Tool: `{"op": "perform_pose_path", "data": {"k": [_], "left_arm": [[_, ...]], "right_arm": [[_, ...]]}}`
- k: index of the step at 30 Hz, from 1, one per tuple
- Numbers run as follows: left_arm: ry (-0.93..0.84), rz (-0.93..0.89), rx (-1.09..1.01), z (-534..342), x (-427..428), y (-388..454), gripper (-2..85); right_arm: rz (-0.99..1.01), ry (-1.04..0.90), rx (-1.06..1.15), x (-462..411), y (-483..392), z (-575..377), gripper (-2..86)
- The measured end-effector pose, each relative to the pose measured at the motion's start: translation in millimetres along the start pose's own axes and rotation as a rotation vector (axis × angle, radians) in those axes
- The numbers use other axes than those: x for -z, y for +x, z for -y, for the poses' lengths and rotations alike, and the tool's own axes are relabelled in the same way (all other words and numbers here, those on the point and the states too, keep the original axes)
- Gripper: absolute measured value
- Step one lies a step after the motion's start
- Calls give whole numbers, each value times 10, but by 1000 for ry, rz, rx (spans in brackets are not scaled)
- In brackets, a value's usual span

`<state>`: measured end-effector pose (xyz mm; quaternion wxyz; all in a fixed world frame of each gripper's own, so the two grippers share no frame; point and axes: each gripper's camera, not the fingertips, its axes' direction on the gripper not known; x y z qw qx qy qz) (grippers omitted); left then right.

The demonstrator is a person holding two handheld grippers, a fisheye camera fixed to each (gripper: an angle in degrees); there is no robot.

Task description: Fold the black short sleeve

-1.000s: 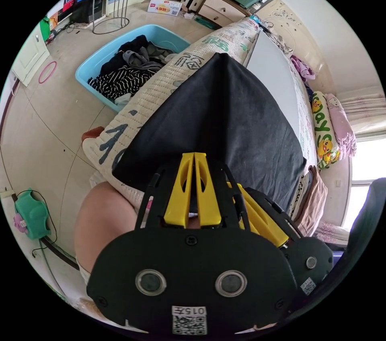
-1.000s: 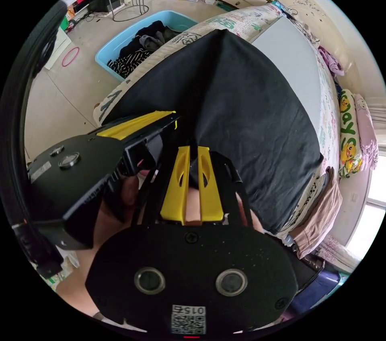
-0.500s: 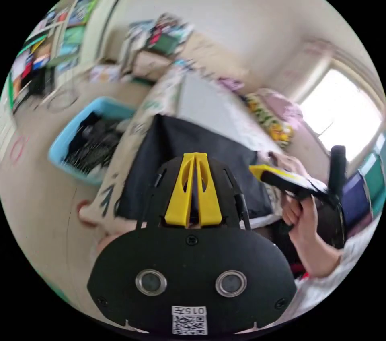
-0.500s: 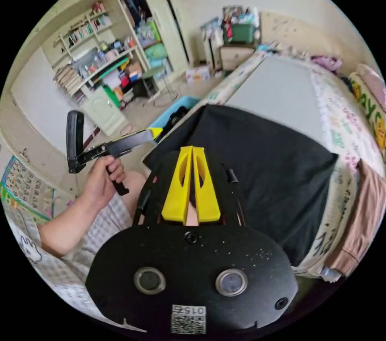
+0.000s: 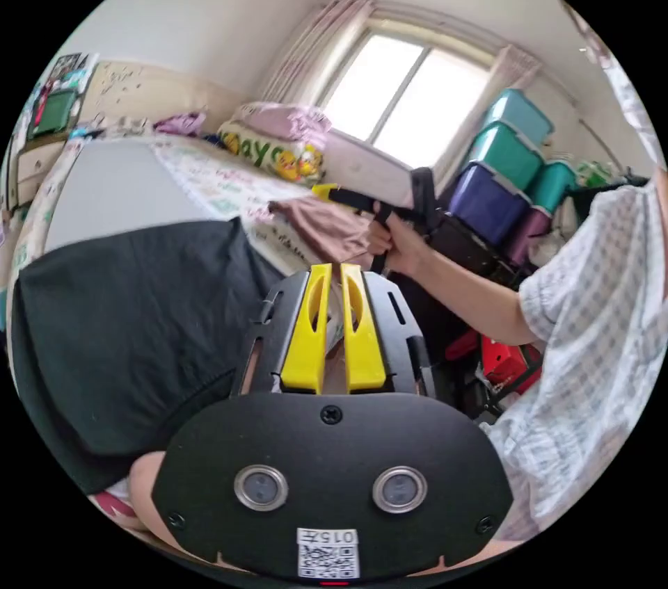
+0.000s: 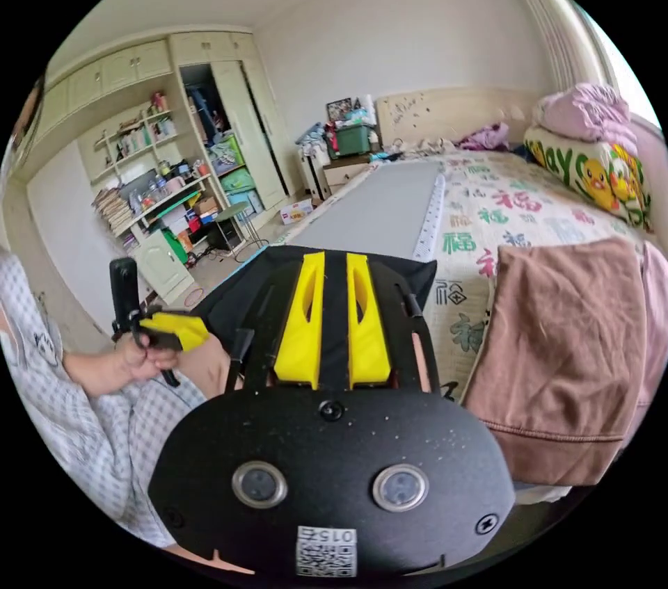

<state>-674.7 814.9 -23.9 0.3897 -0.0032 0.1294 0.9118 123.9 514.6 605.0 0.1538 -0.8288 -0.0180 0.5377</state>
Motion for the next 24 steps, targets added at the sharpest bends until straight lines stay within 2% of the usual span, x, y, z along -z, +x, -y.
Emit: {"op": "perform_pose_path", "data": {"k": [5,11,19,24], "left_arm": [[-182,247,14,26,-704,39,92],[-324,281,-20,138,-1148,-19,86],[-315,250,-58,314,-1169,33,22],[-293,245,-94,431,-1116,124,10]], "right_arm": [[36,-174,-263,-773,929,611,93],[42,-307,-465,-1652,1523,1073,110],[-29,-354,-530,-2174,1666,1657,72],[-116,-443,-452,-2424,1505,1941,16]]}}
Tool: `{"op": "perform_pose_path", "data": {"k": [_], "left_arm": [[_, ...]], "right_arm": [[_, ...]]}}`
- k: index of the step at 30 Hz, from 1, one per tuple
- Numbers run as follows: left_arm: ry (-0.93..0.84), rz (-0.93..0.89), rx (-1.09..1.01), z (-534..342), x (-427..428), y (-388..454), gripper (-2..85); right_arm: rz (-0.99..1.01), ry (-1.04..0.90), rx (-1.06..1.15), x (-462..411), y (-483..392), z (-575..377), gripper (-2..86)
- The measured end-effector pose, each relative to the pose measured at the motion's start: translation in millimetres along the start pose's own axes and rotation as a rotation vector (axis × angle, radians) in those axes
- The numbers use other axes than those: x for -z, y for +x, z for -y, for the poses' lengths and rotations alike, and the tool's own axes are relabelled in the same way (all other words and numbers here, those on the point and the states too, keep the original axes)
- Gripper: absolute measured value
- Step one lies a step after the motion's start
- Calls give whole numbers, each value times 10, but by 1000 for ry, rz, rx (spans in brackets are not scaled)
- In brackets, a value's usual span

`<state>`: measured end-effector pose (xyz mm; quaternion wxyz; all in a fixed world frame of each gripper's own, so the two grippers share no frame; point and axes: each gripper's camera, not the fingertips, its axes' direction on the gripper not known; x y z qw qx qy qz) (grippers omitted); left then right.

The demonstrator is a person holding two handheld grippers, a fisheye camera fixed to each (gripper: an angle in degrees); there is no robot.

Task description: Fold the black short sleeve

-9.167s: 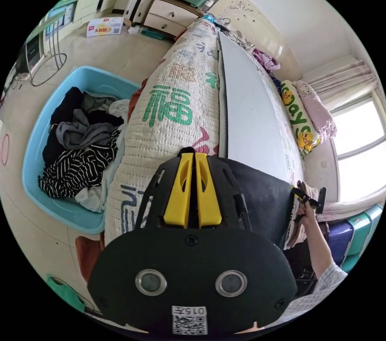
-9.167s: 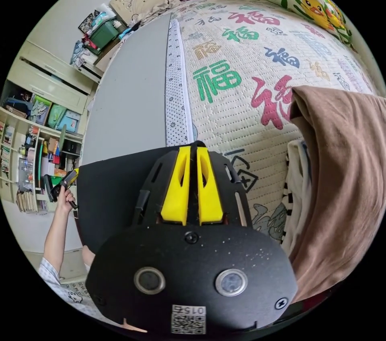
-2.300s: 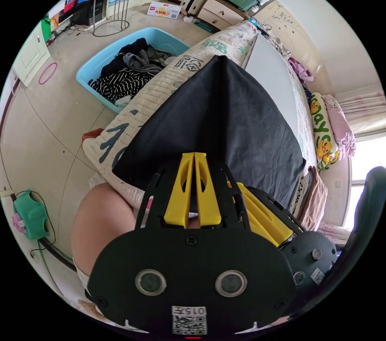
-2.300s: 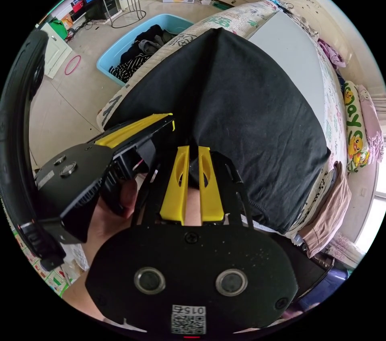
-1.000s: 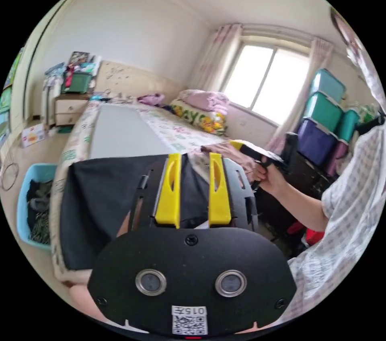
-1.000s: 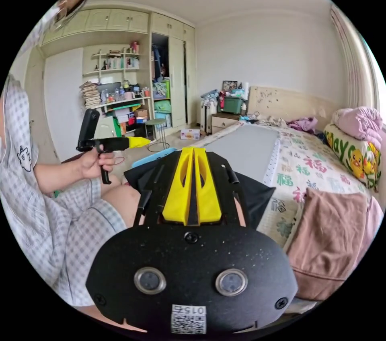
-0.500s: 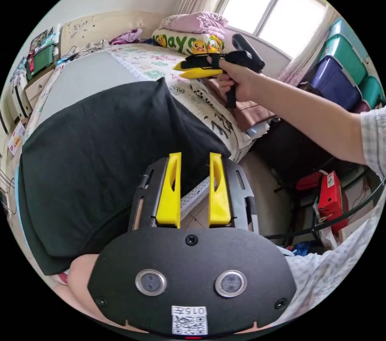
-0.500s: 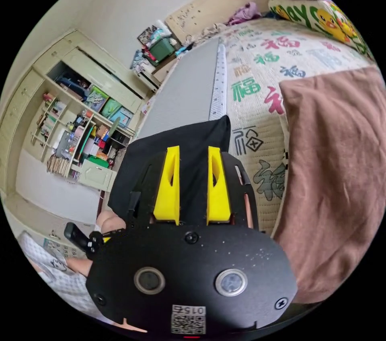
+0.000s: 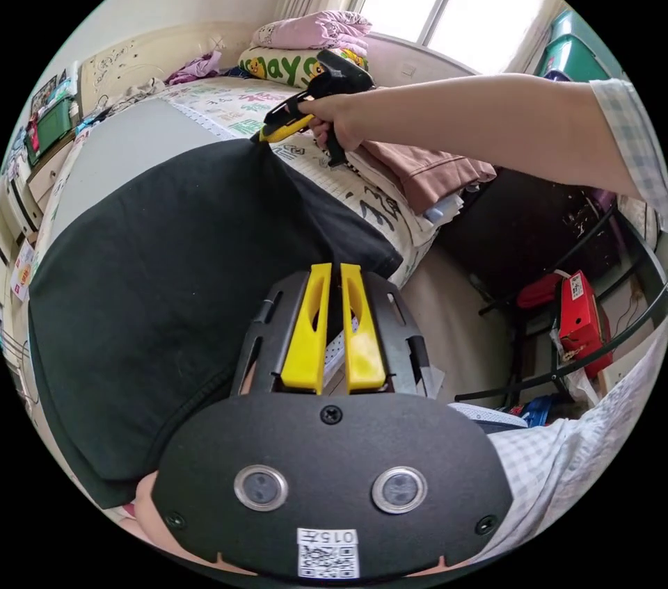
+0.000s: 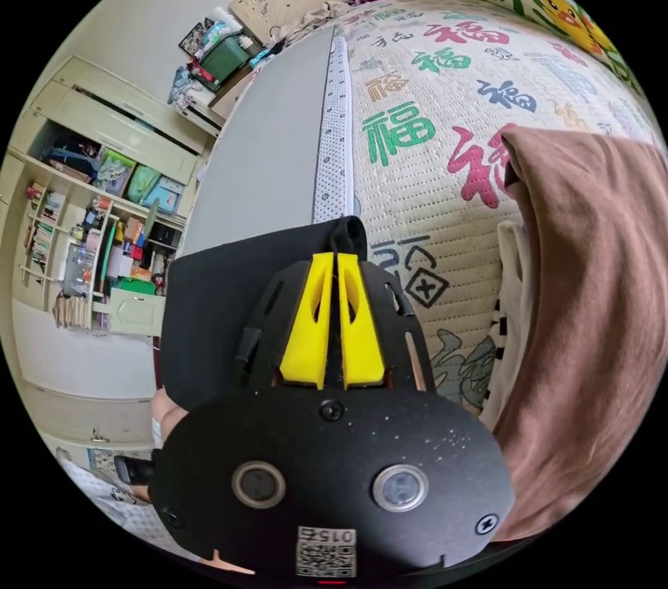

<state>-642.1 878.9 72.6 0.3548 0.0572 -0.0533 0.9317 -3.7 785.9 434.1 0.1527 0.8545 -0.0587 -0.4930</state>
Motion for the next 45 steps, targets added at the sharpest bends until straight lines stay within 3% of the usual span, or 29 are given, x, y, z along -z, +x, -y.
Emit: {"op": "perform_pose_path", "data": {"k": [10,18,25,31,34,40,45], "left_arm": [[-99,26,-44,267,-62,86,8],[-95,26,-13,415,23,95,29],[-71,-8,10,512,121,120,71],[-96,-60,29,625,288,115,84],[-13,-103,59,728,567,42,81],[27,51,-12,1667,882,-226,90],[-106,139,-45,2763,549,-515,109]], "right_arm": [[-344,-64,173,-216,-862,236,0],[-207,92,24,323,-811,-67,-1],[-216,137,127,1029,-1077,-1434,-3],[-185,138,5,1591,-986,-2572,3],[-109,150,-31,1740,-948,-2914,19],[57,140,-27,1678,-970,-3073,63],[114,145,-82,1616,-995,-3085,79]]}}
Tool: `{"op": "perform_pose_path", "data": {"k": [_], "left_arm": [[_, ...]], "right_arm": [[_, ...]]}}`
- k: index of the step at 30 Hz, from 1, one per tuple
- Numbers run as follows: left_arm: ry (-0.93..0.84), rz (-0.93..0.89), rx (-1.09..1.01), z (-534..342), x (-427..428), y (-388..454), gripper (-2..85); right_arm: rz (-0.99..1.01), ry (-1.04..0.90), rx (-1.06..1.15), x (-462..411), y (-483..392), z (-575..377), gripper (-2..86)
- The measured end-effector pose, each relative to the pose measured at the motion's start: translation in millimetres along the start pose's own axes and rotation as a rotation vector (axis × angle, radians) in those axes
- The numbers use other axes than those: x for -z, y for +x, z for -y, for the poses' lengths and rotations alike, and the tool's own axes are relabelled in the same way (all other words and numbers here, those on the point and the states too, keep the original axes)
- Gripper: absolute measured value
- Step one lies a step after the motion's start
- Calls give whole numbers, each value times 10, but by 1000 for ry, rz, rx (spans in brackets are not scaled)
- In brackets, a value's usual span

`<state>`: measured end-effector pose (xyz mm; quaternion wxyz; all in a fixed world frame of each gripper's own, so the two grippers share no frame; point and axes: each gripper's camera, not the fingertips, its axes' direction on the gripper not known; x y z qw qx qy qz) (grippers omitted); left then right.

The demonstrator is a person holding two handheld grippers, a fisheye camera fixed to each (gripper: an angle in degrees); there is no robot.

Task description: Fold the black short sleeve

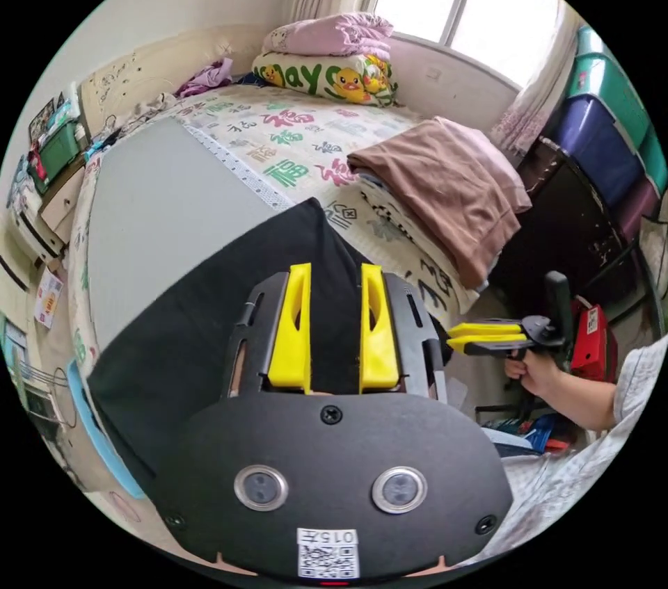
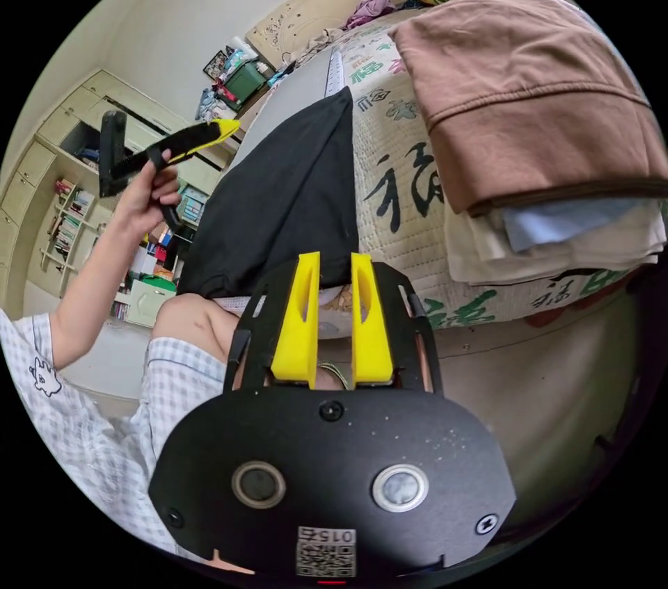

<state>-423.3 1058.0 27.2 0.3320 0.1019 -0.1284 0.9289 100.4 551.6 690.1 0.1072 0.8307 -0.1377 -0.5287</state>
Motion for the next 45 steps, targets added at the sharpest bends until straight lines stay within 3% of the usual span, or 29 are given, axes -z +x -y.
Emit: {"op": "perform_pose_path", "data": {"k": [8,14,22,33,37,38,41,45], "left_arm": [[-185,121,-71,1463,-1066,34,129],[-269,180,-167,1850,-1585,228,116],[-315,115,-103,1810,-1751,83,55],[-8,68,8,1769,-565,-260,12],[105,12,93,1809,-122,-440,10],[127,-4,120,1780,-38,-516,10],[160,-50,166,1587,51,-708,10],[161,-65,157,1291,42,-856,10]], "right_arm": [[59,36,-87,65,-92,4,84],[64,59,-104,57,-97,-38,53],[61,70,-99,37,-277,-140,2],[-52,307,-13,765,-598,-177,-6],[-281,526,-44,1408,-479,-121,-6],[-263,561,-48,1595,-384,-75,-5],[-157,434,39,1534,-279,134,-2],[-250,288,194,852,-434,178,15]]}}
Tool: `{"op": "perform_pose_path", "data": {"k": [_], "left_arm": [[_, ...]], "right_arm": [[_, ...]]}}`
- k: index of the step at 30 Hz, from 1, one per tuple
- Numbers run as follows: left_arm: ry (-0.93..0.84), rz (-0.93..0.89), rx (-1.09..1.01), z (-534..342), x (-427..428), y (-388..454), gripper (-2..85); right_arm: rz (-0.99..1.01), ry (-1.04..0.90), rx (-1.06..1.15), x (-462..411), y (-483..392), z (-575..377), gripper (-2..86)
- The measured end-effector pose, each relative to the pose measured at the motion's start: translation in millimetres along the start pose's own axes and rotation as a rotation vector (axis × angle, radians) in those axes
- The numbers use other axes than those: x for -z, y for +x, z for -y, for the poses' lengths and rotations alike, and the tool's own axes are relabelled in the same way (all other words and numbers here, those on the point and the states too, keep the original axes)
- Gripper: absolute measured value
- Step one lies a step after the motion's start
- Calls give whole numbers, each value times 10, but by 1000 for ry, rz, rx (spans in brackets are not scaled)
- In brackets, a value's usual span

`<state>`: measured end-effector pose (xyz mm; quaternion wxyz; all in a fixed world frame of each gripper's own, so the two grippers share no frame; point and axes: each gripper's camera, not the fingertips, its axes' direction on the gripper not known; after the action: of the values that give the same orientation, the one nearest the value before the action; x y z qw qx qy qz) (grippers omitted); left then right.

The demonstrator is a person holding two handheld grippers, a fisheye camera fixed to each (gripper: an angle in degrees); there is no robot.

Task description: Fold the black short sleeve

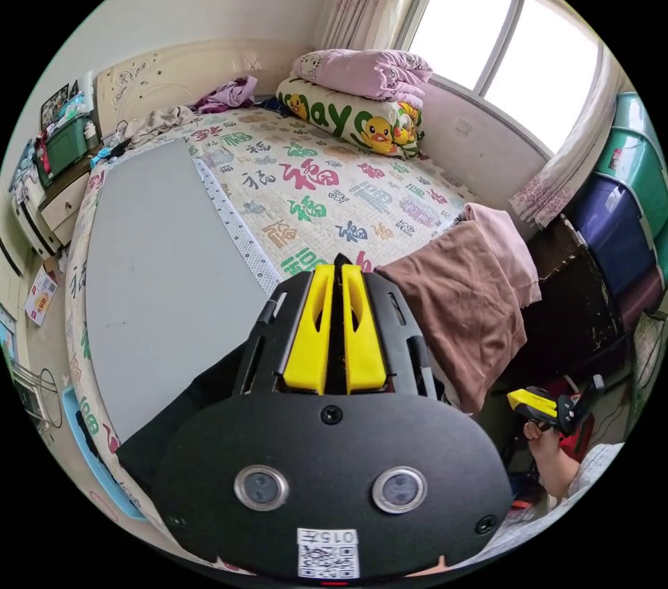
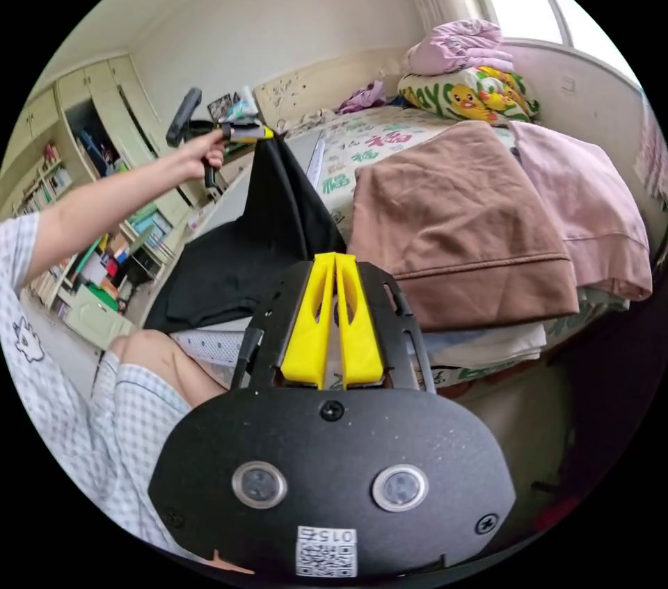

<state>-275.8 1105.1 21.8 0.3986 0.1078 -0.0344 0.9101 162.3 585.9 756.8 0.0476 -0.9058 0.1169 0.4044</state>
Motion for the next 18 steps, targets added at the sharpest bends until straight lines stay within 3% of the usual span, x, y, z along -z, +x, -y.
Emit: {"op": "perform_pose_path", "data": {"k": [6,11,14,18], "left_arm": [[8,-28,-7,-318,-9,-258,11],[3,-21,-28,-474,-134,-397,11],[-21,-27,-44,-561,-247,-479,12],[-33,-24,-44,-671,-368,-614,12]], "right_arm": [[-21,-127,162,-1036,-359,198,48],[-236,-409,224,-2091,-256,532,132],[-166,-548,194,-2447,88,482,134],[-14,-548,155,-2427,469,361,106]]}}
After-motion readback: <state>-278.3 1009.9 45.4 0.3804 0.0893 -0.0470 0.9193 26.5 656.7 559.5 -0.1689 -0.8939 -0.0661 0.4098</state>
